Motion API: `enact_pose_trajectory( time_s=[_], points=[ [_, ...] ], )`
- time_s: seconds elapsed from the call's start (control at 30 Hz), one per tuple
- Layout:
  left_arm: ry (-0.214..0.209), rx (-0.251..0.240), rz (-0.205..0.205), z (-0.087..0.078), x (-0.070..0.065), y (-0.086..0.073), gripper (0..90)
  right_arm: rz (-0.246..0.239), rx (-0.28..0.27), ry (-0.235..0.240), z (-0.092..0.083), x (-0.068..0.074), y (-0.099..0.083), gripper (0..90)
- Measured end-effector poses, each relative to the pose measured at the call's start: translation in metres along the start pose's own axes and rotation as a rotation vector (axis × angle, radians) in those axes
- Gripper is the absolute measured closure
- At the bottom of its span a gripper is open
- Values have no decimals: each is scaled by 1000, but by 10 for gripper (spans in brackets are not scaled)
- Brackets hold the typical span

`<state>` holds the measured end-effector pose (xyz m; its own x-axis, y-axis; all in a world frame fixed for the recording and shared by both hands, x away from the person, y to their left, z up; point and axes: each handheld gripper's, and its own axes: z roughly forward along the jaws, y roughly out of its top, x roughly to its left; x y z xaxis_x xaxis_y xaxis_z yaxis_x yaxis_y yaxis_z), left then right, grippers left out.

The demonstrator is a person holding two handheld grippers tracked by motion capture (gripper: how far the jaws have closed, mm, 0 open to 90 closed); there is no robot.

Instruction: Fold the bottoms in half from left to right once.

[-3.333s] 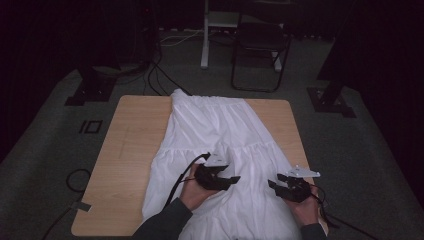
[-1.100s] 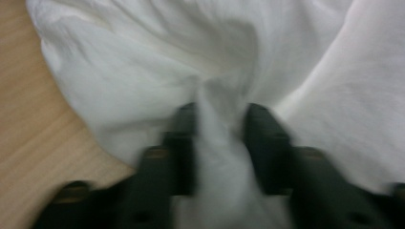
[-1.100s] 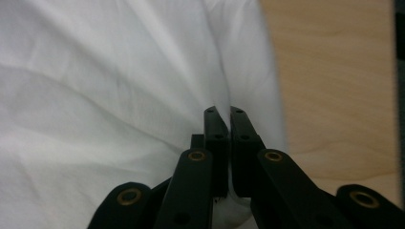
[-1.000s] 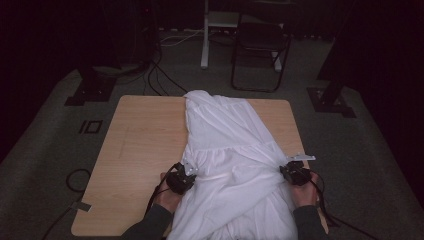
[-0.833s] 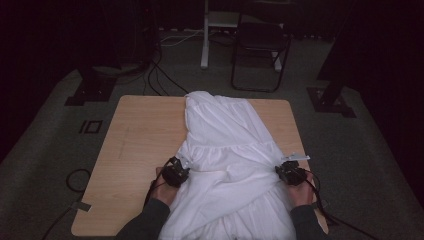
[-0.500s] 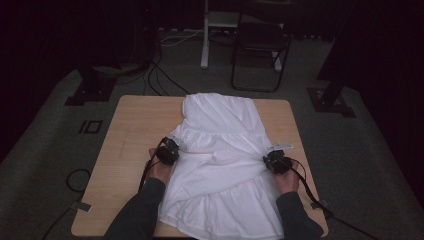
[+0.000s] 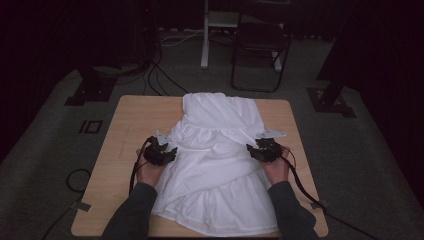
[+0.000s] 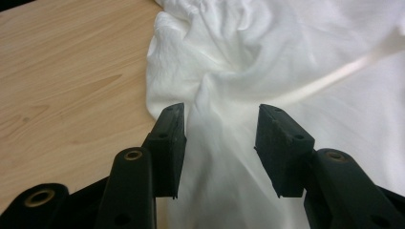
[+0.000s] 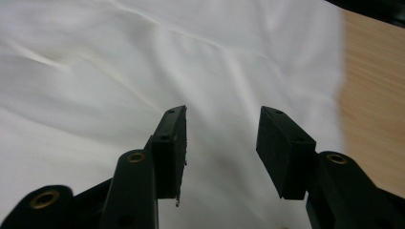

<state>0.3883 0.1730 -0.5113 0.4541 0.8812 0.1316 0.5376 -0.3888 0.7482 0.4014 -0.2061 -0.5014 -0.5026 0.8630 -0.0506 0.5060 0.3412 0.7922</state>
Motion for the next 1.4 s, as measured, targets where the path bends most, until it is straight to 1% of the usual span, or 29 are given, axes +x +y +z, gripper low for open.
enact_pose_trajectory(
  time_s=[0.03, 0.07, 0.1, 0.13, 0.17, 0.2, 0.3, 0.33, 0.4, 0.43, 0.47, 0.5, 0.53, 0.57, 0.6, 0.63, 0.67, 0.73, 0.77, 0.8, 0.87, 0.9, 0.93, 1.03, 1.1, 1.23, 1.3, 1.33, 1.4],
  points=[
    [-6, -4, 0, -4, -1, -2, 530, 0, 0, 0, 0, 0, 0, 536],
    [-13, -9, -1, -9, -2, -4, 525, -10, -2, 42, 5, 11, 7, 542],
    [-18, -15, 1, -12, -3, -6, 525, -10, -2, 42, 5, 11, 7, 542],
    [-21, -15, 7, -15, -5, -9, 522, -12, 0, 63, 8, 15, 9, 542],
    [-23, -17, 12, -18, -6, -11, 516, -19, 3, 80, 12, 20, 12, 544],
    [-24, -19, 17, -21, -7, -15, 509, -40, 14, 103, 22, 29, 17, 536],
    [-25, -8, 25, -25, -9, -23, 500, -54, 20, 123, 30, 36, 20, 517],
    [-29, -5, 27, -27, -9, -27, 494, -61, 27, 144, 39, 42, 23, 486],
    [-34, -2, 20, -31, -9, -34, 493, -58, 35, 146, 42, 44, 23, 476],
    [-37, -1, 16, -32, -9, -37, 493, -67, 46, 156, 52, 49, 24, 469],
    [-38, -1, 14, -33, -9, -40, 493, -63, 48, 173, 55, 49, 23, 462],
    [-42, -1, 8, -35, -8, -43, 493, -63, 48, 173, 55, 49, 23, 462],
    [-45, 7, 10, -36, -8, -46, 493, -51, 58, 191, 59, 50, 22, 461],
    [-46, 15, 7, -37, -7, -50, 488, -47, 69, 207, 62, 51, 20, 475],
    [-48, 17, 1, -39, -6, -53, 484, -58, 112, 231, 65, 53, 16, 643],
    [-59, 18, -12, -41, -5, -57, 484, -58, 112, 231, 65, 53, 16, 643],
    [-68, 19, -23, -43, -4, -61, 484, -87, 126, 243, 64, 55, 14, 726],
    [-64, 31, -28, -47, -3, -68, 482, -147, 121, 223, 56, 59, 11, 849],
    [-66, 38, -32, -48, -2, -71, 476, -149, 87, 237, 42, 57, 8, 883],
    [-66, 41, -37, -50, -2, -75, 476, -149, 87, 237, 42, 57, 8, 883],
    [-73, 48, -44, -55, -2, -83, 476, -147, 52, 238, 25, 52, 4, 888],
    [-71, 59, -46, -57, -2, -87, 474, -132, 20, 245, 8, 45, -2, 888],
    [-71, 59, -46, -57, -2, -87, 471, -132, 20, 245, 8, 45, -2, 888],
    [-88, 65, -58, -61, -5, -94, 470, -122, -10, 240, -21, 35, -16, 888],
    [-106, 74, -59, -62, -8, -97, 470, -123, -22, 230, -37, 30, -27, 888],
    [-132, 87, -38, -63, -19, -101, 470, -113, -31, 212, -63, 22, -50, 889],
    [-142, 96, -30, -61, -23, -101, 470, -102, -36, 203, -71, 19, -61, 889],
    [-144, 101, -30, -59, -25, -102, 470, -84, -39, 196, -80, 16, -72, 889],
    [-156, 110, -26, -57, -29, -102, 479, -72, -44, 192, -84, 14, -77, 889]
  ],
)
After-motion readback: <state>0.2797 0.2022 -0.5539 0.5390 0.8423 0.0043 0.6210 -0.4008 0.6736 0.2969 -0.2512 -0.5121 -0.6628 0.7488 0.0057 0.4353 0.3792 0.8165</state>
